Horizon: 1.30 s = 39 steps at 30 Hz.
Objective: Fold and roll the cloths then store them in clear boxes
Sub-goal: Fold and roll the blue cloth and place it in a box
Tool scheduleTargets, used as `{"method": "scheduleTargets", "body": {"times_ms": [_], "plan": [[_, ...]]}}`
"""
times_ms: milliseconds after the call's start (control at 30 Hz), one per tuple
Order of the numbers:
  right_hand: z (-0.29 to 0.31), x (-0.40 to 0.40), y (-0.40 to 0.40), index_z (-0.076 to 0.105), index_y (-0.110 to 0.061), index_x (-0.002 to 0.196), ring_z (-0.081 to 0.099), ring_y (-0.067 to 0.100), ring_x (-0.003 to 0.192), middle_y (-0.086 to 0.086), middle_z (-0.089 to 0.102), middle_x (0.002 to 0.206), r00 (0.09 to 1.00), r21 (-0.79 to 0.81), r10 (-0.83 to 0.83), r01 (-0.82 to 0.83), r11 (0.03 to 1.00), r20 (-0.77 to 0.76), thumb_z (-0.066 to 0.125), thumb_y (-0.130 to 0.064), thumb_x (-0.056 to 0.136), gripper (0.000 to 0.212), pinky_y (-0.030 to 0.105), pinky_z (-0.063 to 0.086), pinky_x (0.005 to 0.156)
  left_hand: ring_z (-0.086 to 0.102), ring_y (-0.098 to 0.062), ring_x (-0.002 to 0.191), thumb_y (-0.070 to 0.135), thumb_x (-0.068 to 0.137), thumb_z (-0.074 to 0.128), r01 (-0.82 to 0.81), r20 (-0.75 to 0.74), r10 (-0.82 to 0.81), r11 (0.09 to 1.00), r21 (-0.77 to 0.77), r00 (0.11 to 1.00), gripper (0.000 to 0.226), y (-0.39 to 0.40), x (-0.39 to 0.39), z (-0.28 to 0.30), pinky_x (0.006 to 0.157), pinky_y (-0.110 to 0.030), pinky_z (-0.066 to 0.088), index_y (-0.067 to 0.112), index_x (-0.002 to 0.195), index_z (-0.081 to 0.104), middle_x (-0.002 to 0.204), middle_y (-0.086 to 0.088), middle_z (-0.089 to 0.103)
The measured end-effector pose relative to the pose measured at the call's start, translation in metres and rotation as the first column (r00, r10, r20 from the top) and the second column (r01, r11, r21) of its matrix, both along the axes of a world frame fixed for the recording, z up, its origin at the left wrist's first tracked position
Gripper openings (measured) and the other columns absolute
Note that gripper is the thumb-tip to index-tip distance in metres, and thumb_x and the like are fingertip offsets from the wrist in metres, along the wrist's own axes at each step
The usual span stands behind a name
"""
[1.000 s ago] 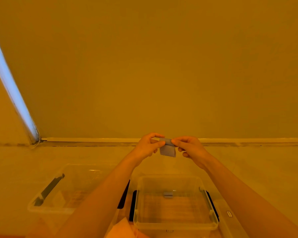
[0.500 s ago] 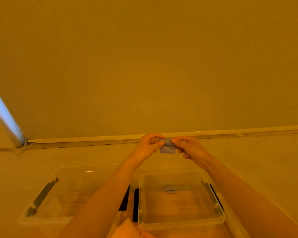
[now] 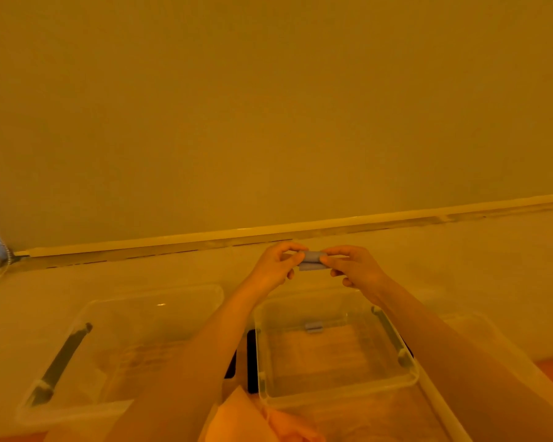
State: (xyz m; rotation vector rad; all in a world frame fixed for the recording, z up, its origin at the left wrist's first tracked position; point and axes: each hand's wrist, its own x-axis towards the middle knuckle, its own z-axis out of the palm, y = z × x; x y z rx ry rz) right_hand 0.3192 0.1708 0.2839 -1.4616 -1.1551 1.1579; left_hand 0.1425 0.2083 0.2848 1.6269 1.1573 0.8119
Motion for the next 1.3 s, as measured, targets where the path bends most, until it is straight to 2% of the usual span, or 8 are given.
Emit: {"method": "scheduleTargets", "body": {"times_ms": [233,433,600,700,800,1000,1200,1300], "plan": [[-0.03,0.021,0.025,0.066,-0.018,0.103,0.053,0.008,0.059,0.003,0.068,0.079,0.997,-0.017,-0.008,0.009,1.0,0.081,0.071,-0.021,0.082,0.021,0.019,0.033,0.044,0.043,0.002,0.037,0.011,0.095,0.052,-0.027,-0.073,0.028,0.999,0.026,0.997,0.021,0.024,0.024,-0.035,0.038,-0.01,0.029,0.009,0.114,0.06,0.067,-0.001,0.055],[-0.08,0.041,0.055,0.067,-0.002,0.1,0.053,0.009,0.049,0.005,0.062,0.07,0.997,0.001,-0.041,0.041,0.999,0.072,0.07,-0.014,0.083,0.021,0.01,0.032,0.035,0.047,0.0,0.041,0.006,0.093,0.053,-0.132,-0.132,0.131,0.991,0.002,0.982,0.025,0.04,0.055,-0.088,0.042,-0.011,0.034,0.005,0.117,0.06,0.068,0.0,0.055],[-0.15,0.054,0.075,0.067,-0.007,0.1,0.06,0.016,0.061,0.009,0.068,0.085,0.992,-0.087,-0.044,0.054,0.995,0.118,0.073,-0.018,0.081,0.023,0.026,0.047,0.056,0.058,-0.021,0.073,0.007,0.089,0.059,-0.303,-0.188,0.288,0.951,-0.061,0.939,0.025,0.046,0.076,-0.147,0.059,-0.023,0.043,0.004,0.113,0.059,0.103,-0.021,0.065],[-0.193,0.057,0.081,0.067,-0.004,0.099,0.064,0.025,0.079,0.013,0.067,0.095,0.989,-0.128,-0.073,0.089,0.988,0.13,0.074,-0.016,0.08,0.023,0.034,0.052,0.067,0.061,-0.033,0.096,0.004,0.087,0.061,-0.391,-0.197,0.365,0.913,-0.115,0.91,0.021,0.046,0.086,-0.186,0.074,-0.031,0.045,0.0,0.107,0.06,0.107,-0.019,0.064],[-0.224,0.062,0.079,0.065,0.001,0.101,0.062,0.029,0.087,0.017,0.065,0.095,0.988,-0.153,-0.079,0.099,0.983,0.132,0.071,-0.013,0.081,0.025,0.04,0.051,0.078,0.06,-0.031,0.099,0.004,0.086,0.062,-0.44,-0.247,0.396,0.884,-0.158,0.884,0.021,0.044,0.099,-0.218,0.077,-0.031,0.045,-0.001,0.107,0.06,0.107,-0.019,0.063],[-0.272,0.069,0.079,0.065,-0.003,0.087,0.053,0.008,0.06,0.005,0.058,0.07,0.986,-0.206,-0.143,0.158,0.966,0.087,0.069,-0.002,0.081,0.007,0.031,0.041,0.068,0.061,-0.03,0.1,0.009,0.087,0.063,-0.53,-0.319,0.45,0.814,-0.238,0.834,0.022,0.045,0.128,-0.266,0.08,-0.034,0.045,0.002,0.108,0.061,0.107,-0.017,0.065],[-0.312,0.078,0.081,0.06,-0.008,0.084,0.056,0.008,0.066,0.004,0.057,0.075,0.971,-0.263,-0.24,0.235,0.936,0.013,0.067,0.002,0.081,0.012,0.027,0.046,0.066,0.059,-0.023,0.109,0.011,0.088,0.062,-0.587,-0.356,0.482,0.75,-0.305,0.801,0.03,0.047,0.152,-0.29,0.081,-0.021,0.04,0.007,0.118,0.059,0.119,-0.012,0.062],[-0.329,0.081,0.084,0.056,-0.015,0.071,0.06,-0.005,0.062,-0.001,0.055,0.071,0.964,-0.232,-0.264,0.264,0.936,0.032,0.065,0.007,0.081,0.026,0.01,0.046,0.061,0.056,-0.023,0.114,0.009,0.088,0.061,-0.571,-0.37,0.454,0.756,-0.322,0.81,0.037,0.05,0.16,-0.3,0.085,-0.019,0.04,0.009,0.125,0.055,0.125,-0.013,0.059]]}}
